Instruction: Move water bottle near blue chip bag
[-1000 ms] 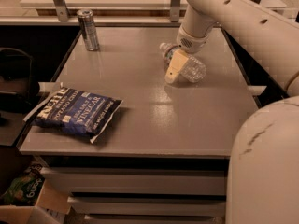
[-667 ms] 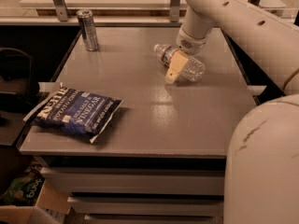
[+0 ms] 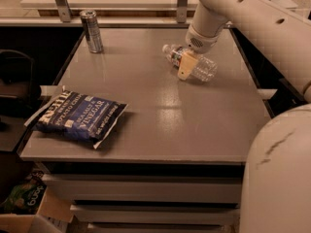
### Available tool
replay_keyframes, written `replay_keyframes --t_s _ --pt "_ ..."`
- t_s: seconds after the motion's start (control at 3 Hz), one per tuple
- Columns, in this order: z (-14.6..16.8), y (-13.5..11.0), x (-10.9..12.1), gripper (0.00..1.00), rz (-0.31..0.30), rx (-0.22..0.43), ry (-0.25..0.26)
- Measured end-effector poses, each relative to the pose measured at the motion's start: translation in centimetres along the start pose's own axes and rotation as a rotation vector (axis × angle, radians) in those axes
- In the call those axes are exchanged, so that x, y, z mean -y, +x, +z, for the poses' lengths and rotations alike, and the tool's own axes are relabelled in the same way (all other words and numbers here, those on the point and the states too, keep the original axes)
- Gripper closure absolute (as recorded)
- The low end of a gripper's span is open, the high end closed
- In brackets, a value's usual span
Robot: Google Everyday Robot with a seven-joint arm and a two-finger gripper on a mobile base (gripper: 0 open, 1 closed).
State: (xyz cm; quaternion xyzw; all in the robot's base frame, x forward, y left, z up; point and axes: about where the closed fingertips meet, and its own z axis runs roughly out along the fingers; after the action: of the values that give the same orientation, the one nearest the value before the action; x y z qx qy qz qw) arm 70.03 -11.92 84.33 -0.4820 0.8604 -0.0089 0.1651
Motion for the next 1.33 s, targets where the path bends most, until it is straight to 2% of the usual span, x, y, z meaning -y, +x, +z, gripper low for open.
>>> replay_keyframes --t_s 0.67,1.0,1.33 --pt "-3.7 -0.7 0.1 0.87 -0.068 0.072 0.033" --pt "-6.2 -0.8 -0.2 1.00 -0.141 0.149 0.023" --pt "-8.9 -0.5 -2.5 1.00 -0.267 0.241 -0.032"
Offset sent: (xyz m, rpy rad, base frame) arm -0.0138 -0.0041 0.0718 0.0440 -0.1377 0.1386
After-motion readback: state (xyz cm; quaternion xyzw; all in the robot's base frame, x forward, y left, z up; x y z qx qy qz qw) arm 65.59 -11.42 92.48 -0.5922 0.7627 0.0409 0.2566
